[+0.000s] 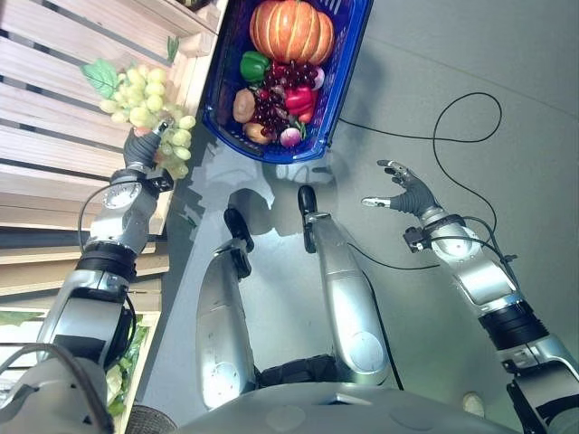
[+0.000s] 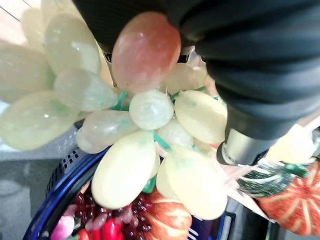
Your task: Pick up fruits and vegetables into the basket
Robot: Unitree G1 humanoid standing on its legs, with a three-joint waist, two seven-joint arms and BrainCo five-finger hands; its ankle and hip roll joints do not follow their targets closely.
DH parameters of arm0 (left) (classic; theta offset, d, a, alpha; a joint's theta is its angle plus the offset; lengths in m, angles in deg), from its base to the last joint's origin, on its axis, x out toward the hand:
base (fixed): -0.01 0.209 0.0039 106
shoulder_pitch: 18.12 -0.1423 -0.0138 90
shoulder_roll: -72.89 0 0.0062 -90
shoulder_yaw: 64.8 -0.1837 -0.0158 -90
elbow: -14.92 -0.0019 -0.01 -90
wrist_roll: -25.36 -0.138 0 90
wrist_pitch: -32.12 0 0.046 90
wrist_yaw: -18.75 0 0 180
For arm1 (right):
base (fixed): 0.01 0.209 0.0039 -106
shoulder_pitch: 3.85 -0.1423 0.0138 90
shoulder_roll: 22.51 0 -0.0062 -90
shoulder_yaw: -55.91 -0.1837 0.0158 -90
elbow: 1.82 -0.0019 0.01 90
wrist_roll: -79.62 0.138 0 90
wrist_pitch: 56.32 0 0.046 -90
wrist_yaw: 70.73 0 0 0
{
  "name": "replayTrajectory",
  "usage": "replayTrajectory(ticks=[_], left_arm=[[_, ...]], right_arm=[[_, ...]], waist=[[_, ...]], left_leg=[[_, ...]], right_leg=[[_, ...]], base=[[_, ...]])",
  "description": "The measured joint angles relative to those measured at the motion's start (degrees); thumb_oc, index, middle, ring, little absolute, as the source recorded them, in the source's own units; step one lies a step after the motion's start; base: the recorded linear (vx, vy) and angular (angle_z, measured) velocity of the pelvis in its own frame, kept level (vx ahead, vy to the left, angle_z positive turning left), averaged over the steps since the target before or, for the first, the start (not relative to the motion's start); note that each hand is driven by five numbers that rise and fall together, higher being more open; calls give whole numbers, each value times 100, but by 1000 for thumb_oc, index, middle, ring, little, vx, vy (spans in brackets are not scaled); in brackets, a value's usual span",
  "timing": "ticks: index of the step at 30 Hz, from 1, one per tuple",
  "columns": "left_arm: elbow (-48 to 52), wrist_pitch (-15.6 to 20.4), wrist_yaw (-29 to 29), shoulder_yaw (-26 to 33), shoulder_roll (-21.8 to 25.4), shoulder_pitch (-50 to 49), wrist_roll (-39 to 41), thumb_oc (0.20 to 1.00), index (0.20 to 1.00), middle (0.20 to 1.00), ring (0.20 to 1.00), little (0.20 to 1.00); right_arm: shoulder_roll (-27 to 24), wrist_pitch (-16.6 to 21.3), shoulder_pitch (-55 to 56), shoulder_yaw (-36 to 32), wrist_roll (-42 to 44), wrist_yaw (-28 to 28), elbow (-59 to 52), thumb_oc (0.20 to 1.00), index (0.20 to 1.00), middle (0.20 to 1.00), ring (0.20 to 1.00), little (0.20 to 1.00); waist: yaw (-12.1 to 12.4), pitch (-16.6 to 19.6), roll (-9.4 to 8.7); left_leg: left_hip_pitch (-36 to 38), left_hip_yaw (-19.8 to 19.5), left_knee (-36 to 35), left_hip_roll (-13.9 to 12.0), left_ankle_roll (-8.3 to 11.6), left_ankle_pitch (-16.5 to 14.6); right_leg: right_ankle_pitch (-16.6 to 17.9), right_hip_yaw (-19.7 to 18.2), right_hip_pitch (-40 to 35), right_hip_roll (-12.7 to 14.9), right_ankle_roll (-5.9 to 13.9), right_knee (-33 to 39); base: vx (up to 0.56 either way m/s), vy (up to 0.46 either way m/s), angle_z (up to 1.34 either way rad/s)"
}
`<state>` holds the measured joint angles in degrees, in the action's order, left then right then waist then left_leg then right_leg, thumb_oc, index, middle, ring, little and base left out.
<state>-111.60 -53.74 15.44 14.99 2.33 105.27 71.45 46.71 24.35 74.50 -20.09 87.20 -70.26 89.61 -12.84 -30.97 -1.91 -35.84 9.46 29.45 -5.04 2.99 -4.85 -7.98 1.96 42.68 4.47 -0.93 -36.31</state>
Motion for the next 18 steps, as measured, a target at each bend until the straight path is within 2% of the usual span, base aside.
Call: replayTrajectory(ticks=[5,10,12,18], left_arm=[[47,172,93,1,-32,-299,-188,200,200,200,200,200],[433,454,86,1,-43,-658,-989,200,200,200,200,200],[735,540,32,-3,-37,-703,-1309,200,200,200,200,200],[1300,814,-161,-18,12,-861,-2245,200,200,200,200,200]], right_arm=[[123,165,38,-36,1212,672,-170,1000,1000,1000,1000,1000],[243,177,19,16,2010,1357,-387,1000,1000,1000,1000,1000],[262,77,-76,83,2380,1618,-524,1000,1000,1000,1000,1000],[589,-151,-549,433,3033,1887,-731,1000,1000,1000,1000,1000]], waist=[[41,-19,20],[225,-56,89],[376,-59,94],[592,-93,156]], left_leg=[[410,17,-157,3,34,34],[879,15,-403,7,69,105],[1033,-13,-484,21,89,148],[1389,-76,-771,26,128,338]], right_leg=[[-7,9,-372,-7,-14,72],[-17,40,-803,-9,-28,225],[-26,81,-945,4,-44,237],[-63,321,-1316,79,-104,357]], base=[[-1,66,-1],[-1,9,0],[-46,-8,8],[-33,-8,18]])
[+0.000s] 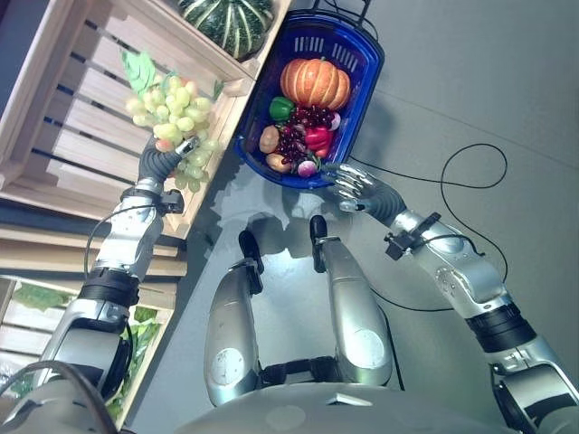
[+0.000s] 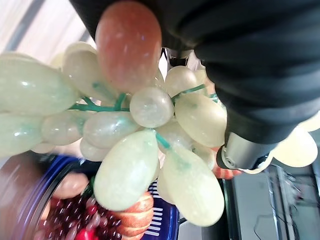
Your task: Pick up fruits and vegetables into the basket
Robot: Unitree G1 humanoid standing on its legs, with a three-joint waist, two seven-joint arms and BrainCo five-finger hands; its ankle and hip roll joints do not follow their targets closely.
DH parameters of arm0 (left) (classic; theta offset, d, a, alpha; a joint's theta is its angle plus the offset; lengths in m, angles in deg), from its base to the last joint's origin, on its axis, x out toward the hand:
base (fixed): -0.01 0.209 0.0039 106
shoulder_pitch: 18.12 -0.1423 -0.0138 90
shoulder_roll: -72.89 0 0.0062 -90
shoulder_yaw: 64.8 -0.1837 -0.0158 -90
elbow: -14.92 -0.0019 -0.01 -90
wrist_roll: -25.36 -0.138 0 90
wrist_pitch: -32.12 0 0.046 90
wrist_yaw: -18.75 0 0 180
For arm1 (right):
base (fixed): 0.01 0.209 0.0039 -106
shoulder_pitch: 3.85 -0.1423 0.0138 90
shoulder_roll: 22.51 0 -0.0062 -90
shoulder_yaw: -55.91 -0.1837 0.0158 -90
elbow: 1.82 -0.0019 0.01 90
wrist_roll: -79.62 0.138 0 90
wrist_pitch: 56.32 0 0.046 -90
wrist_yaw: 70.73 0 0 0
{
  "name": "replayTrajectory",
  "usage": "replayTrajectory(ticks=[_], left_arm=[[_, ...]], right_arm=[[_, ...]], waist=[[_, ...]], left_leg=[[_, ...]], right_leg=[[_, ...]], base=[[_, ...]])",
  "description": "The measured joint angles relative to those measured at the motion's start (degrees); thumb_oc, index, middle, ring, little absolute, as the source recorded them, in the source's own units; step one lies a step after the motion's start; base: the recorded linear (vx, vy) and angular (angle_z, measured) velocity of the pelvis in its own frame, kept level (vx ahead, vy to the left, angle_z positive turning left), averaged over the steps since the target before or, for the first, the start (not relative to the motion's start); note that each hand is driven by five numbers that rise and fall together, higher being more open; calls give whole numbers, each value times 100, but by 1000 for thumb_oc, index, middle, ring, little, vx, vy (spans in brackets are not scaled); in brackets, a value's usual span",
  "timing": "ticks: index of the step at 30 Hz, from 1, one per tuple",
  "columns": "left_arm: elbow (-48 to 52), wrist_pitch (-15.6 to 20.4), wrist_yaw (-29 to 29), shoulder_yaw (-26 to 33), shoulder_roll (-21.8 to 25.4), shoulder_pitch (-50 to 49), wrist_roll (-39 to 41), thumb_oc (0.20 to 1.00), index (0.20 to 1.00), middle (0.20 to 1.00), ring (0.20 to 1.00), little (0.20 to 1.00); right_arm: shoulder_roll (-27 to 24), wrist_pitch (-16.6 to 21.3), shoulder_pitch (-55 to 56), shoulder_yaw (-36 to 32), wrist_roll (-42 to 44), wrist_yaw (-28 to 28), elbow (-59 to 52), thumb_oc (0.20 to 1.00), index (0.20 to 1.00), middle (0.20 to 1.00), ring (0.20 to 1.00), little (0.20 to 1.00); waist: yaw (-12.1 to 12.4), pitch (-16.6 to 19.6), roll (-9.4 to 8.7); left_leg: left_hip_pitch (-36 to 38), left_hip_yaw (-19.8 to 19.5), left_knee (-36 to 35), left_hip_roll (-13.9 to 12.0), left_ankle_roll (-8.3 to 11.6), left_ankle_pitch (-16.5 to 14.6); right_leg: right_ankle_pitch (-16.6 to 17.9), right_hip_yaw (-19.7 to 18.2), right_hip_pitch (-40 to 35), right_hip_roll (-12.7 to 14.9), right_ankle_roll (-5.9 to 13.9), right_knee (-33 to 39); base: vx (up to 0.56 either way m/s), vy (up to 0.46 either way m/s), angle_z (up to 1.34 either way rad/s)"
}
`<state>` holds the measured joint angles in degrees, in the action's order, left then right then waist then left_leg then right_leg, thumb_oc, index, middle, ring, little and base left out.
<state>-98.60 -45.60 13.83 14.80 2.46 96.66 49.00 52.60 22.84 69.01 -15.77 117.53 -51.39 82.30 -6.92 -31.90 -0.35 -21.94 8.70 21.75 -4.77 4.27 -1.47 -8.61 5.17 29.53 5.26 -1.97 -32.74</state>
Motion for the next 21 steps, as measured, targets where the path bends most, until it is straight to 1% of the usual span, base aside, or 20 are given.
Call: replayTrajectory(ticks=[2,6,8,12,14,17,21], left_arm=[[174,31,-84,-4,4,-81,-229,200,200,200,200,200],[510,74,-390,-79,73,-122,-1064,200,200,200,200,200],[601,80,-491,-118,129,-126,-1340,200,200,200,200,200],[920,73,-768,-151,375,-133,-2369,200,200,200,200,200],[1017,70,-844,-167,468,-133,-2658,200,200,200,200,200],[1231,15,-950,-273,657,-131,-3104,200,200,200,200,200],[1357,-160,-1120,-444,691,-132,-3734,200,200,200,200,200]], right_arm=[[140,-44,-111,136,190,7,-45,1000,1000,1000,1000,1000],[472,-105,-360,424,653,-48,-209,1000,1000,1000,1000,1000],[535,-121,-442,499,685,-90,-231,1000,1000,1000,1000,1000],[572,-132,-517,524,829,-631,-240,1000,1000,1000,1000,1000],[601,-125,-525,529,886,-797,-239,1000,1000,1000,1000,1000],[674,-40,-566,535,1054,-1194,-241,1000,1000,1000,1000,1000],[782,33,-583,620,1318,-1835,-208,1000,1000,1000,1000,1000]], waist=[[83,-8,15],[277,-9,24],[331,-10,25],[402,-9,30],[435,-8,31],[511,-4,38],[563,-3,41]], left_leg=[[141,-34,-91,3,14,42],[370,-137,-232,38,32,107],[422,-140,-244,38,27,110],[557,-193,-377,90,-1,189],[622,-195,-425,83,-5,209],[660,-202,-444,87,-5,209],[748,-210,-527,95,-1,247]], right_leg=[[-1,39,-142,3,-4,47],[-26,166,-390,19,-40,107],[-27,192,-462,26,-42,126],[-31,308,-645,108,-35,192],[-31,347,-735,108,-33,251],[-31,358,-782,110,-30,275],[-16,376,-848,116,-54,303]], base=[[-10,-20,10],[-3,-23,14],[10,-12,11],[21,-22,17],[9,-19,9],[2,-6,2],[1,1,1]])
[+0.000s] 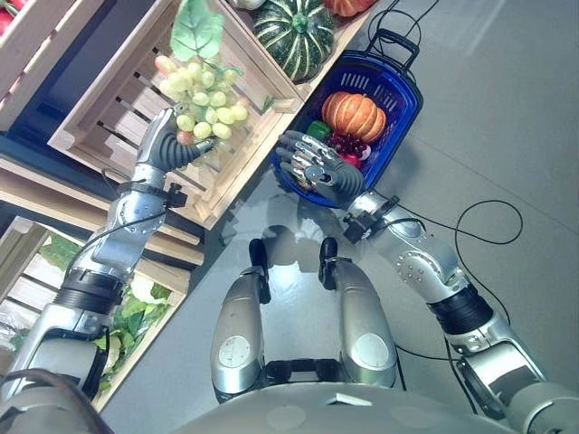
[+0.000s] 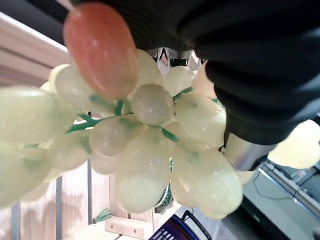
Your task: Pick up fruits and vegetables into the basket
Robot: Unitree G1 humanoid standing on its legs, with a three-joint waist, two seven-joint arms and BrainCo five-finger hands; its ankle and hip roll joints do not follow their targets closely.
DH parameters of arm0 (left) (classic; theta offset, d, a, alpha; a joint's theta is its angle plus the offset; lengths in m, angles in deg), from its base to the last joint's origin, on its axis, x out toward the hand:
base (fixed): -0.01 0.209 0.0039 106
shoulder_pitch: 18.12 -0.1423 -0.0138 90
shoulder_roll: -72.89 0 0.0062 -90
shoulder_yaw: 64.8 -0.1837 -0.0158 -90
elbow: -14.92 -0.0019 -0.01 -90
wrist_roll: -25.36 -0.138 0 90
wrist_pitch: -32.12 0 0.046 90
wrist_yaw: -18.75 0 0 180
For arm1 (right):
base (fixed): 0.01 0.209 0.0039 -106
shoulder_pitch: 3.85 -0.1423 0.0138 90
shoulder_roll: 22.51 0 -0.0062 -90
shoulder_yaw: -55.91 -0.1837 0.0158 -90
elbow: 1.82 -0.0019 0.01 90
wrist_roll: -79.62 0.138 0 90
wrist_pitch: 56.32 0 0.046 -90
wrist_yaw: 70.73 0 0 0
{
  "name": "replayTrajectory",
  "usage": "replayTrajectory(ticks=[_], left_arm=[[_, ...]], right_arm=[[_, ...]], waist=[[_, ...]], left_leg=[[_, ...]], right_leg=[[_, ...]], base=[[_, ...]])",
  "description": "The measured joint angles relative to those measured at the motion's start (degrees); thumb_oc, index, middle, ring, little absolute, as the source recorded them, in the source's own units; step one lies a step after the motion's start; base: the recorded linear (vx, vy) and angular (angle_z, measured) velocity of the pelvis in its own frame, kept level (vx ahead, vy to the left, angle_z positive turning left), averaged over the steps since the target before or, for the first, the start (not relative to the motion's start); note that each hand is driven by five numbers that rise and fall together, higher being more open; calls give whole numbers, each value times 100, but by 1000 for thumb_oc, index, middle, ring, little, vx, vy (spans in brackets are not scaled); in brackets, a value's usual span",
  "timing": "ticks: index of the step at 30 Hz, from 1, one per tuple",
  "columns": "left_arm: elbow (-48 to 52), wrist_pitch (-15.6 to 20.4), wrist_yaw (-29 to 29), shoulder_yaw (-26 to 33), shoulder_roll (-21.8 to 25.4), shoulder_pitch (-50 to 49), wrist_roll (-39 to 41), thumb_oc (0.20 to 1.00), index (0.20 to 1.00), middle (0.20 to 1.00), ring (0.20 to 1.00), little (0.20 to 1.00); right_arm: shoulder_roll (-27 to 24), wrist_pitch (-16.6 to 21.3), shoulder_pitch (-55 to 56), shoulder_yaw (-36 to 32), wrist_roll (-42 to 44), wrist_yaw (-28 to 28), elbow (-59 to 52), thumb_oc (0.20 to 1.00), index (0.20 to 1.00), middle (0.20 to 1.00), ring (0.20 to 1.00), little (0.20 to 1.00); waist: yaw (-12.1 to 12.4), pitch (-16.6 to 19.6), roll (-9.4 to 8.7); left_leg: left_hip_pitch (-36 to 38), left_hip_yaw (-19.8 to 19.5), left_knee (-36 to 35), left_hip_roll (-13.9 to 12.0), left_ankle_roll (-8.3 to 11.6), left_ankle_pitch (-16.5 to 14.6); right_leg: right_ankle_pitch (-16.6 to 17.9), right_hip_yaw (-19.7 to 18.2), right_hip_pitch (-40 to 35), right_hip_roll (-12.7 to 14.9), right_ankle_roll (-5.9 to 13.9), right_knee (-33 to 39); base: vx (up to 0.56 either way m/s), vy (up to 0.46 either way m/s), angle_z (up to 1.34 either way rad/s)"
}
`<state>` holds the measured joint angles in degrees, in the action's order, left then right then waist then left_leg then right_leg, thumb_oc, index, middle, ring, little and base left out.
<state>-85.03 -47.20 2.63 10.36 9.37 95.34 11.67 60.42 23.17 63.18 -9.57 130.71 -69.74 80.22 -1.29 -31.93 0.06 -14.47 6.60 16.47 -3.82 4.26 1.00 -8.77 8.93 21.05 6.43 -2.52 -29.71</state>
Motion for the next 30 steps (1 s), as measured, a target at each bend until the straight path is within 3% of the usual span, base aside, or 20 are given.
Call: replayTrajectory(ticks=[4,10,15,24,30], left_arm=[[14,-339,-206,-317,15,-2,-737,200,200,200,200,200],[19,-899,-522,-720,-7,11,-1808,200,200,200,200,200],[20,-1250,-620,-1324,-182,190,-2569,200,200,200,200,200],[17,-1754,-585,-2382,-527,994,-3210,200,200,200,200,200],[18,-1934,-539,-2583,-625,1386,-3528,200,200,200,200,200]], right_arm=[[72,257,44,134,345,-436,237,1000,1000,1000,1000,1000],[238,494,289,139,928,-538,895,1000,1000,1000,1000,1000],[260,256,391,388,1472,-84,1243,1000,1000,1000,1000,1000],[302,-121,118,929,1349,523,1486,1000,1000,1000,1000,1000],[324,-214,-127,1033,1283,677,1575,1000,1000,1000,1000,1000]], waist=[[-14,6,12],[-37,14,27],[-41,24,44],[-36,41,60],[-61,43,59]], left_leg=[[185,-21,-118,-5,8,18],[275,-29,-201,-4,8,25],[297,-53,-236,-7,7,26],[405,-68,-274,-7,0,28],[412,-64,-289,-27,-3,30]], right_leg=[[-16,37,-200,-1,27,117],[-9,67,-299,-5,19,200],[3,113,-364,-21,14,273],[28,151,-527,-39,54,386],[91,151,-569,-73,58,476]], base=[[9,4,2],[0,0,0],[-19,-26,5],[-25,-28,2],[0,0,0]])
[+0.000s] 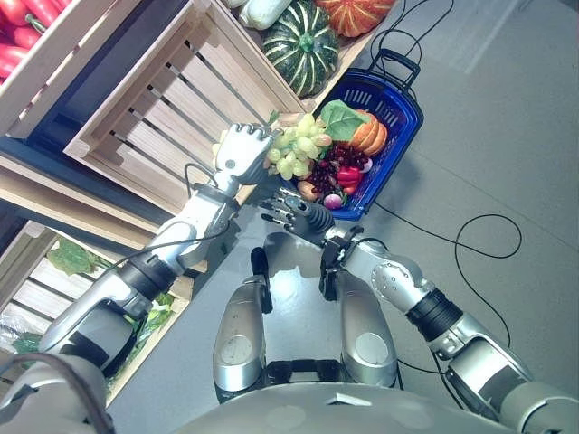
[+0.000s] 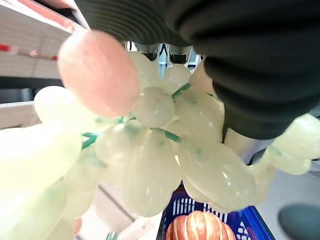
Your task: Pick up fruits and vegetables into the basket
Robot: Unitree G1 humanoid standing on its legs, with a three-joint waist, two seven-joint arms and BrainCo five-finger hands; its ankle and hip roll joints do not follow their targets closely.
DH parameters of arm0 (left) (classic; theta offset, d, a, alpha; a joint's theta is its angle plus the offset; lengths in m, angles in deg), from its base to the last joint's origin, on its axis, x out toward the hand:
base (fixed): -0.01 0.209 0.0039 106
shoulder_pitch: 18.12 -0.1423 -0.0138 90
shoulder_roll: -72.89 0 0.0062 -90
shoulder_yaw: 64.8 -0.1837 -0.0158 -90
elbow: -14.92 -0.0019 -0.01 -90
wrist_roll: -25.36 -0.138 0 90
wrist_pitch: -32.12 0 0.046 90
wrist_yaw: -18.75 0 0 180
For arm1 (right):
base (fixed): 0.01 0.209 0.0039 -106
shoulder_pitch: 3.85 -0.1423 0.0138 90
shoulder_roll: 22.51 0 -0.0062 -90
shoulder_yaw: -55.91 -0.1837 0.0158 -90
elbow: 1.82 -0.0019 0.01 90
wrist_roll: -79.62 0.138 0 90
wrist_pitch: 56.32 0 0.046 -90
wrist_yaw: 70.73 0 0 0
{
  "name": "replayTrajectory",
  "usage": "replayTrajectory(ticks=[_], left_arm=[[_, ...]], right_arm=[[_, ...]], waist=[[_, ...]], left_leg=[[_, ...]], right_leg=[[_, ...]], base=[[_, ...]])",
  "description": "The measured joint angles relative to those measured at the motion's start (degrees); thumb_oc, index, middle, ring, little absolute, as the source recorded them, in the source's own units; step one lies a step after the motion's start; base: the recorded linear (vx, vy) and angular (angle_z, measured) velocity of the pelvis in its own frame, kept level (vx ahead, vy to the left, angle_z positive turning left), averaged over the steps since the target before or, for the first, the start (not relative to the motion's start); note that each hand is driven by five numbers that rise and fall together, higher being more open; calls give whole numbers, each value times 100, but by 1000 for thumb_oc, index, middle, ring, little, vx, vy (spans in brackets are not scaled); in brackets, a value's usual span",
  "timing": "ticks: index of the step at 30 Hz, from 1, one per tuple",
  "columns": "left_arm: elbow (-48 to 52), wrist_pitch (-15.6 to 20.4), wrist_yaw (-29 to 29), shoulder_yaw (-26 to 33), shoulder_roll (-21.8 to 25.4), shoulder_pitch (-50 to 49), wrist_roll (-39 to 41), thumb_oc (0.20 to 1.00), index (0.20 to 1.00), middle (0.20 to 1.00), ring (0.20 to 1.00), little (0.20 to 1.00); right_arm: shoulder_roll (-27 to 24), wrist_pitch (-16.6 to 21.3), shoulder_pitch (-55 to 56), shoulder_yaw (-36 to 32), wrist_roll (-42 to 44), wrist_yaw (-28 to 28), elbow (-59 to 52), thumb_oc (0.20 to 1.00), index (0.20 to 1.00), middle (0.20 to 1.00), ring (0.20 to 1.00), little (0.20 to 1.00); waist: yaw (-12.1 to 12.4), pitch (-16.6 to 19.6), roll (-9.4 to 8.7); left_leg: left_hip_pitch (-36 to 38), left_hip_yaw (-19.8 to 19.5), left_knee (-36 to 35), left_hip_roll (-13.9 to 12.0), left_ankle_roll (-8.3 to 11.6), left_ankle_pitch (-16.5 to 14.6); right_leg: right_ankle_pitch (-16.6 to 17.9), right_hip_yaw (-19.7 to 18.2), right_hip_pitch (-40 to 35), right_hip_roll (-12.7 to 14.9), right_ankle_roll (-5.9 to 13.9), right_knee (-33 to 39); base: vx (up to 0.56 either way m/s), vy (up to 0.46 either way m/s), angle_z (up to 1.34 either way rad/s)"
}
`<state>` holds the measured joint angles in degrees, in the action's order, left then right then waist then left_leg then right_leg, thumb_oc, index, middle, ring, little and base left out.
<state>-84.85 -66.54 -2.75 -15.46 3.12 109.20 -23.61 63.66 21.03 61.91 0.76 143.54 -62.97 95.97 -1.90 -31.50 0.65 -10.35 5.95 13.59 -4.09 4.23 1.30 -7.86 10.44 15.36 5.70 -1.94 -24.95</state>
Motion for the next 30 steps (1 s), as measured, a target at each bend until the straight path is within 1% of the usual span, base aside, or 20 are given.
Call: replayTrajectory(ticks=[3,5,7,8,11,13,17,18,20,21,23,24,26,30], left_arm=[[0,-1,0,1,-9,20,4,200,200,200,200,200],[0,4,-2,12,-10,20,4,200,200,200,200,200],[2,10,-3,66,-9,46,15,200,200,200,200,200],[15,12,7,111,-10,49,19,200,200,200,200,200],[246,7,125,254,-1,49,168,200,200,200,200,200],[329,-3,175,300,-1,50,270,200,200,200,200,200],[392,-22,251,425,0,0,575,200,200,200,200,200],[414,-29,253,538,1,-76,663,200,200,200,200,200],[492,-28,225,837,3,-312,801,200,200,200,200,200],[496,-70,190,1010,12,-517,865,200,200,200,200,200],[502,-148,97,1253,39,-818,865,200,200,200,200,200],[501,-179,41,1378,70,-1007,867,200,200,200,200,200],[501,-233,-60,1429,94,-1227,869,200,200,200,200,200],[501,-229,-216,1427,93,-1438,883,200,200,200,200,200]], right_arm=[[-5,98,-117,-5,-10,12,3,1000,1000,1000,1000,1000],[-3,283,-167,-17,-6,26,-4,1000,1000,1000,1000,1000],[9,316,-225,-8,-10,-17,-6,1000,1000,1000,1000,1000],[24,343,-259,-7,-37,-76,-8,1000,1000,1000,1000,1000],[90,578,-312,-12,-151,-408,-38,1000,1000,1000,1000,1000],[91,644,-381,-13,-325,-569,-40,1000,1000,1000,1000,1000],[-106,673,-422,-72,-946,-756,-243,1000,1000,1000,1000,1000],[-163,673,-422,-91,-1148,-756,-360,1000,1000,1000,1000,1000],[-434,657,-376,-162,-1741,-756,-777,1000,1000,1000,1000,1000],[-621,666,-347,-337,-2153,-754,-1071,1000,1000,1000,1000,1000],[-711,668,-349,-599,-2499,-755,-1355,1000,1000,1000,1000,1000],[-755,665,-347,-756,-2531,-751,-1486,1000,1000,1000,1000,1000],[-792,664,-334,-903,-2565,-752,-1530,1000,1000,1000,1000,1000],[-802,775,-326,-928,-2970,-758,-1528,1000,1000,1000,1000,1000]], waist=[[1,0,0],[13,3,-1],[34,5,-2],[54,5,-2],[76,5,-2],[76,5,-2],[78,5,-2],[78,5,-2],[86,5,-2],[85,5,-2],[99,5,-2],[119,5,-2],[191,6,-3],[303,6,-4]], left_leg=[[15,0,-1,1,-6,-4],[36,-5,-1,-3,-9,-4],[36,-10,-1,-1,-17,-2],[35,-10,-1,1,-19,-2],[14,-31,-1,5,-24,0],[13,-32,-2,5,-24,0],[6,-43,-3,3,-24,-1],[5,-44,-3,3,-24,-1],[2,-44,-3,2,-25,-1],[13,-44,-2,-1,-26,-2],[20,-44,-2,-3,-28,-3],[22,-43,-1,-2,-28,-3],[26,-44,3,-2,-28,-3],[19,-50,9,5,-34,1]], right_leg=[[11,12,-40,-1,9,31],[15,63,-108,0,12,81],[14,84,-126,5,13,97],[15,86,-126,8,13,98],[14,104,-126,11,14,115],[16,105,-127,11,16,120],[16,113,-128,7,16,118],[17,113,-129,5,16,110],[17,118,-133,4,16,105],[17,125,-165,2,15,113],[17,124,-169,0,15,118],[16,122,-171,-1,15,116],[16,123,-179,0,15,113],[14,126,-177,9,19,116]], base=[[-4,-3,2],[-18,-5,10],[-15,6,6],[0,0,0],[3,2,1],[0,0,0],[0,0,0],[0,0,0],[15,-11,3],[25,-17,5],[12,-8,2],[0,0,0],[5,-32,1],[-1,-8,1]])
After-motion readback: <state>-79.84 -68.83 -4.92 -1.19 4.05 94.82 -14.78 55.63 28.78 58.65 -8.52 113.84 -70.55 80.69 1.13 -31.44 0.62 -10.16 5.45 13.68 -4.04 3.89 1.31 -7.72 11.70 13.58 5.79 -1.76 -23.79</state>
